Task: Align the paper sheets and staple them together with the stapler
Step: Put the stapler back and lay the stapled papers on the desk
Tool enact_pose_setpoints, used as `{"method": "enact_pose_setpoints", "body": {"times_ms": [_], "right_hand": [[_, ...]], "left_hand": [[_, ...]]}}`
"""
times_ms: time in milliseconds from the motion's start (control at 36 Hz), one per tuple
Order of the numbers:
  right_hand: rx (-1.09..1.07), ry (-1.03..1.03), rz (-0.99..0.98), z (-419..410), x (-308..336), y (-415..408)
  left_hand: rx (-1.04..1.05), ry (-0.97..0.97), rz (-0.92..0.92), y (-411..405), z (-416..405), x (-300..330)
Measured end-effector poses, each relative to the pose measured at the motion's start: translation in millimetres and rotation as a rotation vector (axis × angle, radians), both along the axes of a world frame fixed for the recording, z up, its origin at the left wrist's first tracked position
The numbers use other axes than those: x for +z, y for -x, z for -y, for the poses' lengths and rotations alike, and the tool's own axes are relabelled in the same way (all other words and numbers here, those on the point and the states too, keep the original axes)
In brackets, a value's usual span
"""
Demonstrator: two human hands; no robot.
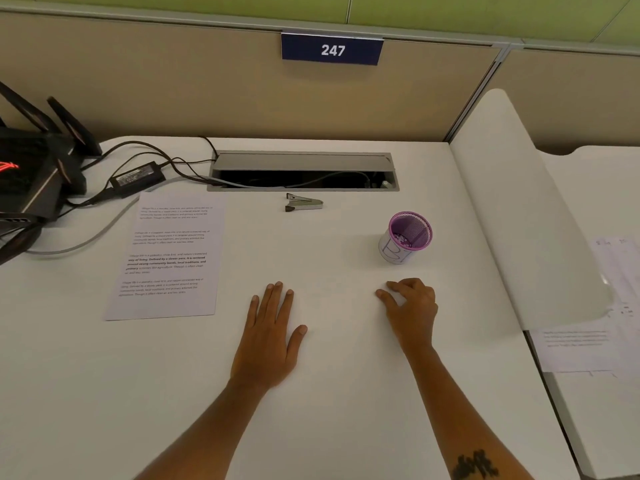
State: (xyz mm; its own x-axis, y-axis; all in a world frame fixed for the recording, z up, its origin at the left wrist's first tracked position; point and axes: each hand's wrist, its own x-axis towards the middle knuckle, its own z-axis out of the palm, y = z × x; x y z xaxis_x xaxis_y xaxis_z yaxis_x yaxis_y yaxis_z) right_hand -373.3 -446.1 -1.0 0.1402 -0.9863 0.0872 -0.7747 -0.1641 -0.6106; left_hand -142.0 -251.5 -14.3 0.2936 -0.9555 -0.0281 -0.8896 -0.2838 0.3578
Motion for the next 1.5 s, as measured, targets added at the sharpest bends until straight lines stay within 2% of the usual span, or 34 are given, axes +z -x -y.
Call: {"method": "enact_pose_setpoints", "body": {"times_ms": [417, 722, 944, 1056, 1167, 1278, 1500], "right_hand": [[0.001, 0.089, -0.061, -1.5, 8.7, -12.8], [0.026, 0.195, -0.314, -2.4, -2.5, -21.9], [0.069, 0.125, -0.439, -0.4, 4.6, -26.1], [0.099, -0.035, -0.361, 8.2, 11.4, -22.4], [0.031, -0.172, -0.140, 11.9, 29.4, -14.0], [0.022, -0.140, -0.013, 14.7, 66.3, -13.5], [0.033, 0.023, 0.033, 68.2, 115.3, -22.6]], "left_hand": [[0.003, 0.001, -0.005, 0.6, 0.8, 1.3], [0.000, -0.011, -0.006, 0.4, 0.5, 1.1], [-0.001, -0.017, -0.006, 0.1, 0.0, 1.4], [0.002, -0.009, -0.012, -0.2, -0.5, 1.3], [0.000, 0.003, -0.020, -0.4, 0.8, 0.5], [0.000, -0.006, -0.012, -0.5, 0.0, 0.6], [-0.006, -0.005, -0.004, -0.8, -0.1, -0.9]]}}
